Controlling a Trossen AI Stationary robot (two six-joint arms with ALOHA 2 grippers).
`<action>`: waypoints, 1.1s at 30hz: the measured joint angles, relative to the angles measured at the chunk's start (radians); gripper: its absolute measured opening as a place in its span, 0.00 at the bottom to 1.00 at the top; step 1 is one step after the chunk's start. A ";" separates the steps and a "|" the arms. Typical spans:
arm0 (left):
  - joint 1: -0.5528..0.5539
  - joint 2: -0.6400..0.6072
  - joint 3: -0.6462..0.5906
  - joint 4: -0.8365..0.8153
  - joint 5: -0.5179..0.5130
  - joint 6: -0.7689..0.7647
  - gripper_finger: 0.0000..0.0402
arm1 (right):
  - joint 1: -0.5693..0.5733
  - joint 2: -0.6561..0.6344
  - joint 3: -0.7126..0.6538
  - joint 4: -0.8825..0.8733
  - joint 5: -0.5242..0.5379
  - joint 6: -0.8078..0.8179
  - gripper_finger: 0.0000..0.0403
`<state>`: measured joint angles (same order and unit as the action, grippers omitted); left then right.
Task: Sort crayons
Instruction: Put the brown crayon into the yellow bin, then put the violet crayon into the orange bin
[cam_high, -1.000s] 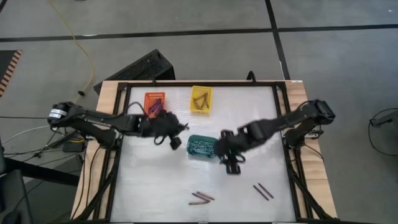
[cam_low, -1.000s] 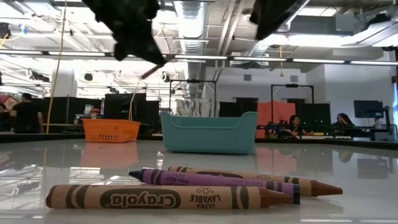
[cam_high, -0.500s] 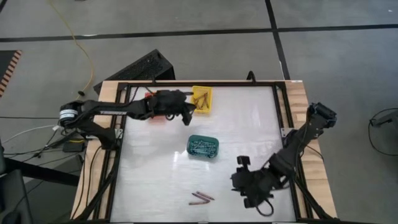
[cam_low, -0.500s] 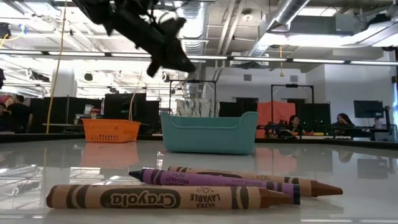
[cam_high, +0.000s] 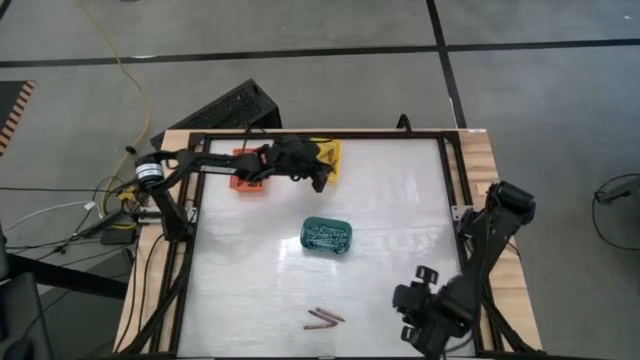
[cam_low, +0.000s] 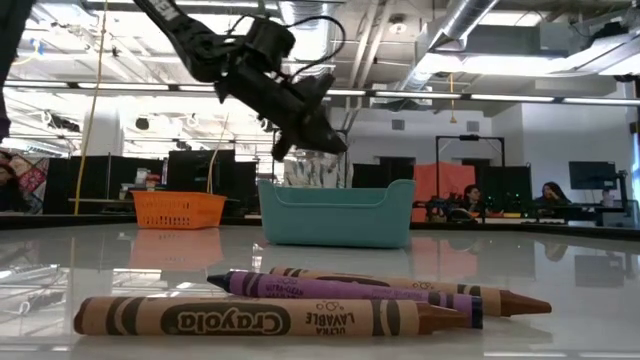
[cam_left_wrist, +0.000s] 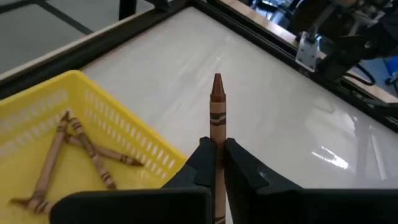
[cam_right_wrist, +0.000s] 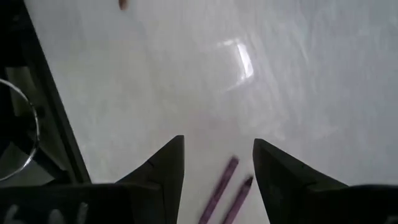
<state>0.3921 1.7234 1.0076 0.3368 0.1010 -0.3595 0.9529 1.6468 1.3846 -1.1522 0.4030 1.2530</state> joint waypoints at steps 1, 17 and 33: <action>0.003 0.018 0.025 -0.015 0.000 0.003 0.00 | 0.014 0.009 0.000 -0.007 -0.002 0.033 0.45; 0.095 0.113 0.138 -0.134 -0.108 -0.008 0.00 | 0.208 0.088 0.001 0.072 -0.006 0.320 0.38; 0.106 0.113 0.137 -0.286 -0.126 -0.068 0.20 | 0.230 0.193 0.001 -0.055 -0.047 0.449 0.34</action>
<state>0.4980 1.8361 1.1450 0.0506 -0.0249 -0.4278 1.1827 1.8395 1.3853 -1.2067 0.3556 1.7021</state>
